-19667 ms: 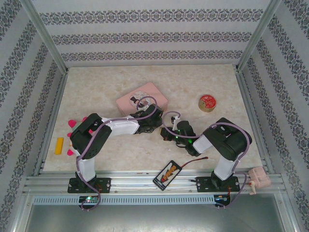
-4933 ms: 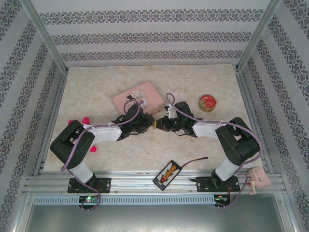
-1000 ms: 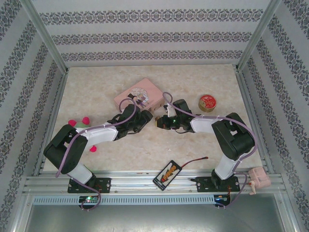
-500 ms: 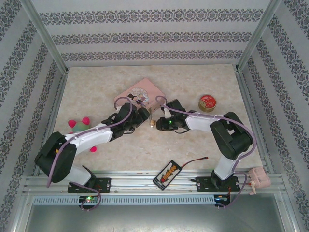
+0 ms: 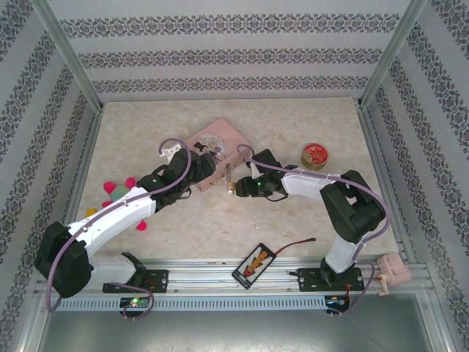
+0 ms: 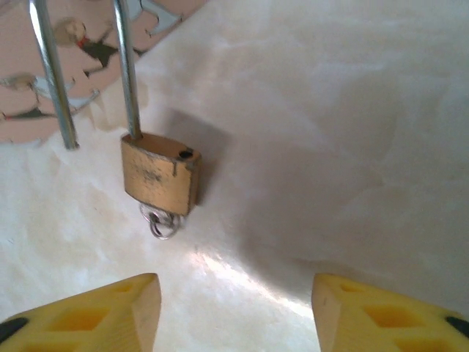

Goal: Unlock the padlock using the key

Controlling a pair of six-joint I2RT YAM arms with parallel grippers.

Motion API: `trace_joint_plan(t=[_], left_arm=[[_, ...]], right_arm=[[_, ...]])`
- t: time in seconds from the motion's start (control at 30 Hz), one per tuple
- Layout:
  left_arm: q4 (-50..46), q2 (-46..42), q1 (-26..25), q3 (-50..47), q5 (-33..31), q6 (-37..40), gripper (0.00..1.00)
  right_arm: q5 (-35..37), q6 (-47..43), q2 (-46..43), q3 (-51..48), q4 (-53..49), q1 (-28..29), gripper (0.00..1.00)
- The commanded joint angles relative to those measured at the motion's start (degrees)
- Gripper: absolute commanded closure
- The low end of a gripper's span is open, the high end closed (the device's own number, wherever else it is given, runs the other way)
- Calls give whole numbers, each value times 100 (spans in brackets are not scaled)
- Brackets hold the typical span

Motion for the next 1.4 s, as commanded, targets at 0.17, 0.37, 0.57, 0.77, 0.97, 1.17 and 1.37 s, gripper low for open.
trace_joint_plan(t=[0.17, 0.37, 0.57, 0.77, 0.97, 1.17, 1.37], left_arm=[[-859, 243, 99, 393, -924, 880, 1], [-832, 616, 222, 553, -733, 1105, 1], [-859, 848, 231, 751, -735, 1282, 1], [-986, 1143, 296, 970, -822, 1557, 1], [-1356, 1602, 297, 1328, -698, 1732, 1], [-1547, 1960, 297, 1495, -652, 1914, 1], [-1763, 2227, 296, 1546, -678, 1934, 1]], right_arm=[[706, -142, 307, 577, -413, 350, 37], [1135, -306, 534, 775, -452, 512, 37], [1251, -334, 699, 982, -414, 615, 36], [1286, -277, 740, 1118, -406, 634, 30], [1623, -258, 1033, 1258, -505, 643, 32], [1803, -274, 1237, 1263, -644, 638, 36], [1846, -289, 1080, 1108, -633, 625, 40]])
